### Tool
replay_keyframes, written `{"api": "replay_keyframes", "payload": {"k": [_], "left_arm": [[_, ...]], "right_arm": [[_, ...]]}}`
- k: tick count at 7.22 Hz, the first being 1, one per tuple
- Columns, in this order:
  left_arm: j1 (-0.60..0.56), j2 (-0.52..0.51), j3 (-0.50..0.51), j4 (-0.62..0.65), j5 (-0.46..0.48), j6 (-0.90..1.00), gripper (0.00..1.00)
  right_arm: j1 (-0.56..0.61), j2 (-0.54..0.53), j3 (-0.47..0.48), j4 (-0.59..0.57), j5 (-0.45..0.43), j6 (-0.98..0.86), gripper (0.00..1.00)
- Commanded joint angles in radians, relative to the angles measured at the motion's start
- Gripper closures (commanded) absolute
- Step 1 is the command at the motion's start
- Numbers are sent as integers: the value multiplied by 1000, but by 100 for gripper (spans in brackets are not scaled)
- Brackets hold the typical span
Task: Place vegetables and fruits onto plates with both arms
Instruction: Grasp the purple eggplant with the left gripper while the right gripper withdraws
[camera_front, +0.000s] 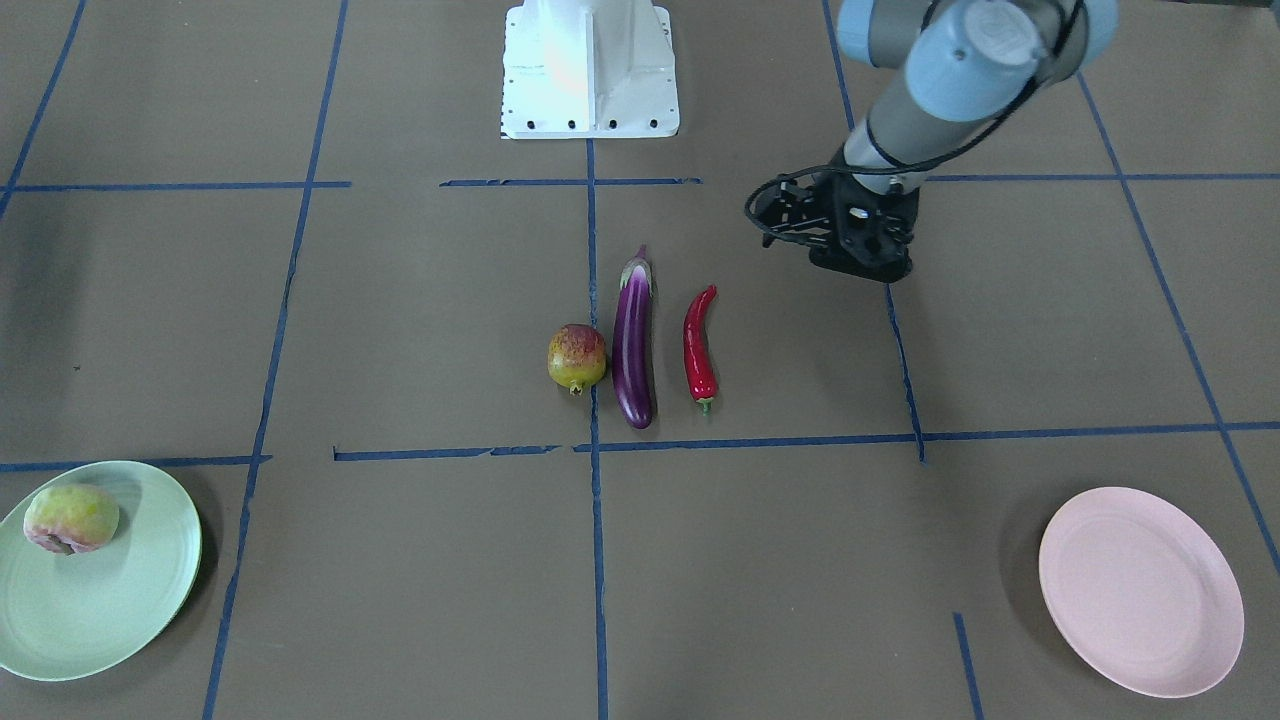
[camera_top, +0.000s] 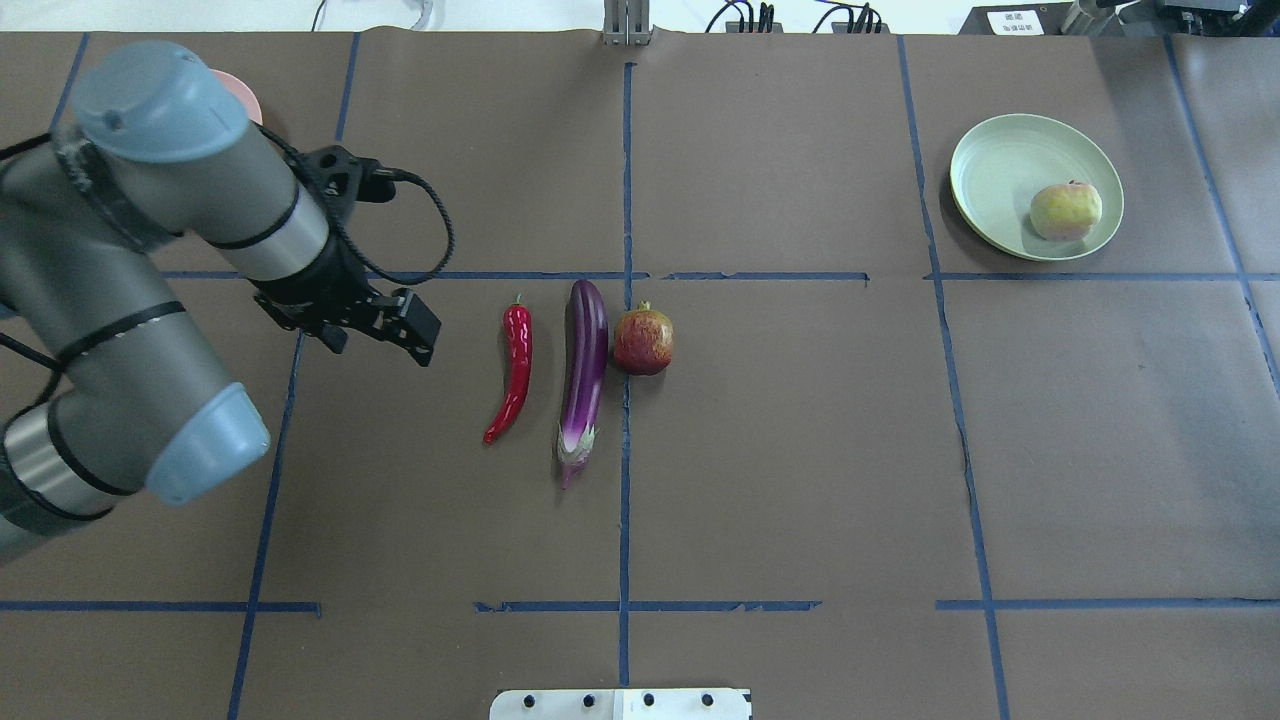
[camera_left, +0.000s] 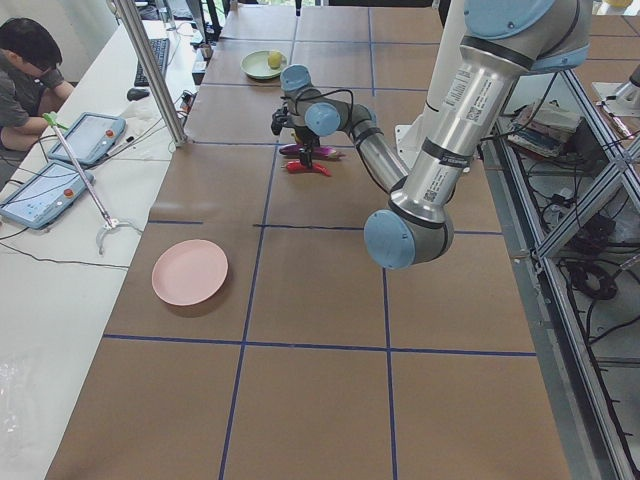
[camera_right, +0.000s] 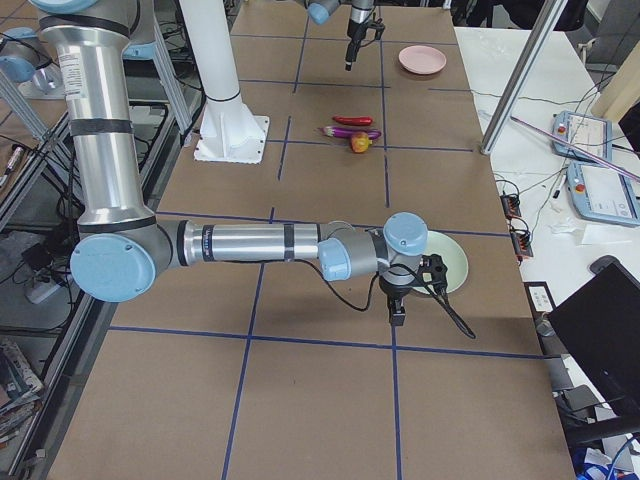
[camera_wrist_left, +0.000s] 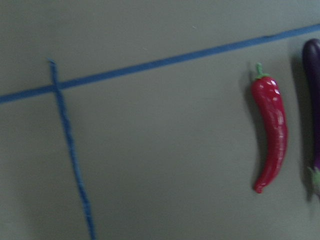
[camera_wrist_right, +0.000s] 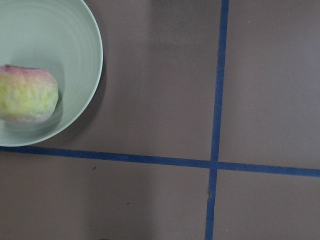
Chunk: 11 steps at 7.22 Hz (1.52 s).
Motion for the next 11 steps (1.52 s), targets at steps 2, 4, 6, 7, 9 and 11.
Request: {"api": "replay_keyframes", "payload": {"k": [2,4,6,7,9,11], "left_arm": [[179,-137,268,-290,196,-297,0],[229,-212,374,-347,256,-350,0],[246,-223,389,-345,258,-362,46],[246,-223,387,-345,302,-364,74],[214,-215,334,-333,307,-367,99],[117,-141,106,-129,306,-373,95]], "right_arm": [[-5,-4,8,4,1,2,0],[-5,-4,8,4,8,1,0],[-5,-4,5,4,11,1,0],[-5,-4,5,4,11,1,0],[-5,-4,3,4,11,1,0],[-5,-4,2,4,11,-1,0]]}}
